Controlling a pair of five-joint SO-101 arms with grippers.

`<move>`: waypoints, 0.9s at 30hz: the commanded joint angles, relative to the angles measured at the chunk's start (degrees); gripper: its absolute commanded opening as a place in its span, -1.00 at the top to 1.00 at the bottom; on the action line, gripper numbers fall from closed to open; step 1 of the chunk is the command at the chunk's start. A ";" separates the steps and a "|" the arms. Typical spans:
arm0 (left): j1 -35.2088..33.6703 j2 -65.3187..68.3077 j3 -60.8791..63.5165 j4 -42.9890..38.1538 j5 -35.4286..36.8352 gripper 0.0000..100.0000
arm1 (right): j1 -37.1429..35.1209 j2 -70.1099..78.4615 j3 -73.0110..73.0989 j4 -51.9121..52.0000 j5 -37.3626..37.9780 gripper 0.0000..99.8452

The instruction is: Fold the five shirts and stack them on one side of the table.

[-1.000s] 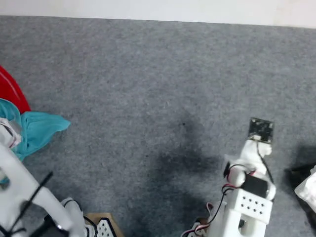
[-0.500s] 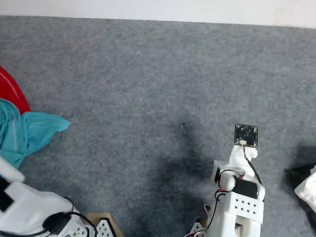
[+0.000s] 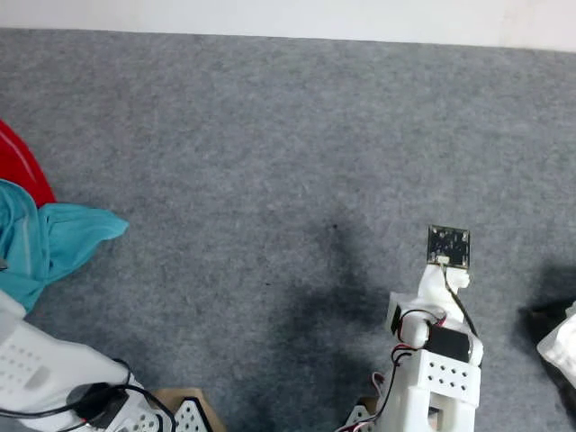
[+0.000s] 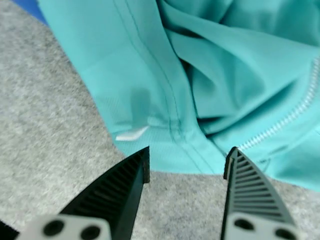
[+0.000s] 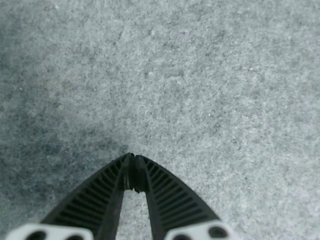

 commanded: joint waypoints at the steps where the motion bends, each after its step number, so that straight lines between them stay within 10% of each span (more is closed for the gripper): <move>1: -0.22 1.71 -2.51 -2.11 -0.35 0.53 | -0.40 -0.92 -0.22 -1.01 -0.53 0.98; 27: 0.92 2.51 -2.42 -10.02 -0.35 0.90 | -0.40 -1.01 -0.04 -1.01 -0.44 0.98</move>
